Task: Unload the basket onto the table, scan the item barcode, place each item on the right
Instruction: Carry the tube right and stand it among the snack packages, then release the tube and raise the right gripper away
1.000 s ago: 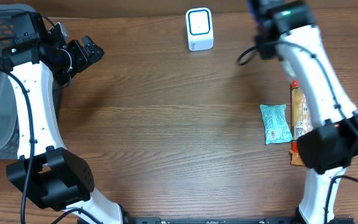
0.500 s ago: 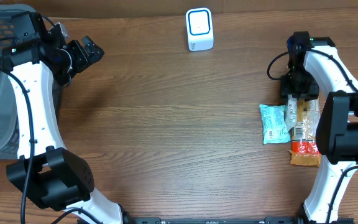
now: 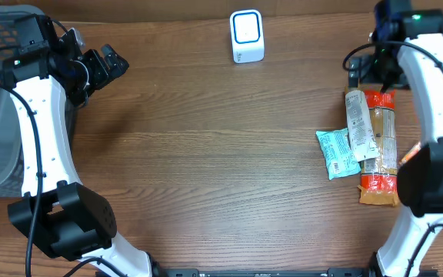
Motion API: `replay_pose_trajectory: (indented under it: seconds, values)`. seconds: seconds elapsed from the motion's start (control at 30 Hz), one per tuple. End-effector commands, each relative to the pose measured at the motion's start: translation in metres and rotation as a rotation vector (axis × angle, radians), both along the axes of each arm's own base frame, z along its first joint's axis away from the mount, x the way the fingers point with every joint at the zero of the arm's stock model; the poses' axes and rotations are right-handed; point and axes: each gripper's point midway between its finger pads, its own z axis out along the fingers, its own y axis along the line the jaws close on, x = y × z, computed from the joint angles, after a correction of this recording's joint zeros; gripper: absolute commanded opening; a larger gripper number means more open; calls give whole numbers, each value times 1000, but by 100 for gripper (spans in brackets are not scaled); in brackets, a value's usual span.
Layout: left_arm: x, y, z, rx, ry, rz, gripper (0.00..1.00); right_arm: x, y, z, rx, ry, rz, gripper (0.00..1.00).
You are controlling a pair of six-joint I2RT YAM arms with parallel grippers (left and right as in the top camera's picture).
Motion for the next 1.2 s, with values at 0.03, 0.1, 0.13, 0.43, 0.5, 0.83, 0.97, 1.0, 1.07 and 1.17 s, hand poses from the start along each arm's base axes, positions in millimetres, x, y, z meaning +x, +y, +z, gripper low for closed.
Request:
replay_pose_trajectory:
  seconds: [0.03,0.1,0.13,0.43,0.5,0.83,0.97,1.0,1.07,1.17]
  values:
    - [3,3,8,18,-24,-8,100,2,6,14,16,-39,10,100]
    - [3,3,8,18,-23,-8,100,3,6,14,16,-43,10,100]
    - [3,3,8,18,-23,-8,100,4,6,15,17,-49,10,100]
    - [3,3,8,18,-23,-8,100,6,5,14,17,-56,8,100]
    - [3,3,8,18,-23,-8,100,6,5,14,17,-56,8,100]
    - [3,3,8,18,-23,-8,100,6,5,14,17,-56,8,100]
    - [3,3,8,18,-23,-8,100,7,8,9,32,-46,11,100]
    - [3,3,8,18,-23,-8,100,7,8,9,32,-45,11,100]
    - [3,3,9,18,-24,-8,100,7,8,9,31,-45,11,100]
    - [3,3,8,18,-23,-8,99,7,8,10,32,-47,11,100]
